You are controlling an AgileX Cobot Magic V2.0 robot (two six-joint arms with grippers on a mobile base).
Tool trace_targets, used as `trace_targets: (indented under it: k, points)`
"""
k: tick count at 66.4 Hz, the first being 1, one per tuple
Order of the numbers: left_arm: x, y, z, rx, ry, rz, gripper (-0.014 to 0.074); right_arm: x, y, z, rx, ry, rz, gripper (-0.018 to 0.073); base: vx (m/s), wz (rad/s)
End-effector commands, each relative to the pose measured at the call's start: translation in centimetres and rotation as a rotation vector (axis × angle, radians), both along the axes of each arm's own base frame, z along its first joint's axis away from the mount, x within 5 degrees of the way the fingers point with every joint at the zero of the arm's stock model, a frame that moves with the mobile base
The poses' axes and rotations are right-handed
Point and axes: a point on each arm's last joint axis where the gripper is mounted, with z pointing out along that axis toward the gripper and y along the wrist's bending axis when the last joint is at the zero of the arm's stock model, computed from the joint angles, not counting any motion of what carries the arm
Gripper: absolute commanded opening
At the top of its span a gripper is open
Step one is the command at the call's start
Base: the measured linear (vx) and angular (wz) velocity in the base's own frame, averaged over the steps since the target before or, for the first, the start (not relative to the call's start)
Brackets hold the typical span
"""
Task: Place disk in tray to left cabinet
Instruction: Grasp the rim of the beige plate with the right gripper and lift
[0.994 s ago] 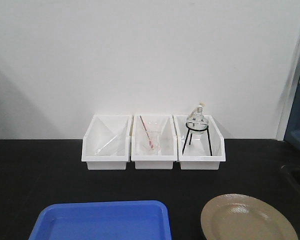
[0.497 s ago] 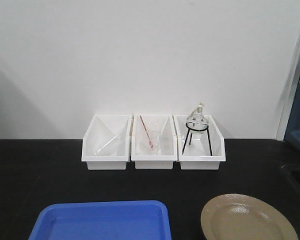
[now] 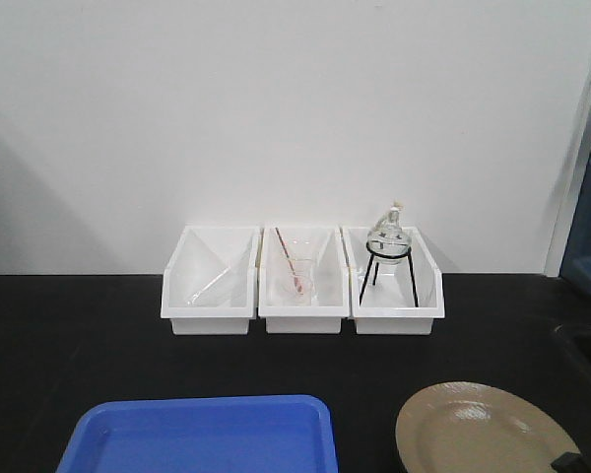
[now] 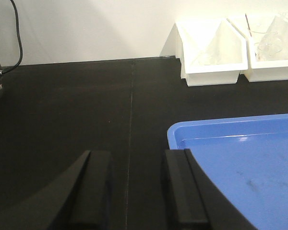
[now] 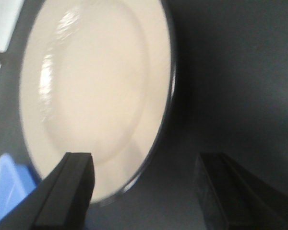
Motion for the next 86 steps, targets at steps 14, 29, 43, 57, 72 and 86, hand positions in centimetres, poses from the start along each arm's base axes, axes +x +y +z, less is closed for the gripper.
trace_targets:
  k: [14,29,43,57,72,86]
  points:
    - [0.3,0.0,1.8,0.002,-0.102,-0.004,0.0393,3.5,-0.2,-1.0,-0.047,-0.109,-0.021,0.0498,0.0,0.0]
    - [0.3,0.0,1.8,0.002,-0.101,-0.004,0.0393,6.7,0.1,-1.6,-0.086,-0.099,0.028,0.0498,0.0,0.0]
    - [0.3,0.0,1.8,0.002,-0.101,-0.004,0.0393,7.9,0.3,-2.9,-0.067,-0.021,0.02,0.0483,0.0,0.0]
    - [0.3,0.0,1.8,0.002,-0.101,-0.004,0.0393,7.9,0.3,-3.0,-0.068,-0.02,0.02,0.0315,0.0,0.0]
    - [0.3,0.0,1.8,0.002,-0.101,-0.004,0.0393,7.7,0.3,-1.0,-0.07,-0.09,0.023,0.0075,0.0,0.0]
    - [0.3,0.0,1.8,0.002,-0.101,-0.004,0.0393,7.1,0.1,2.1,-0.076,-0.219,0.026,-0.0011,0.0,0.0]
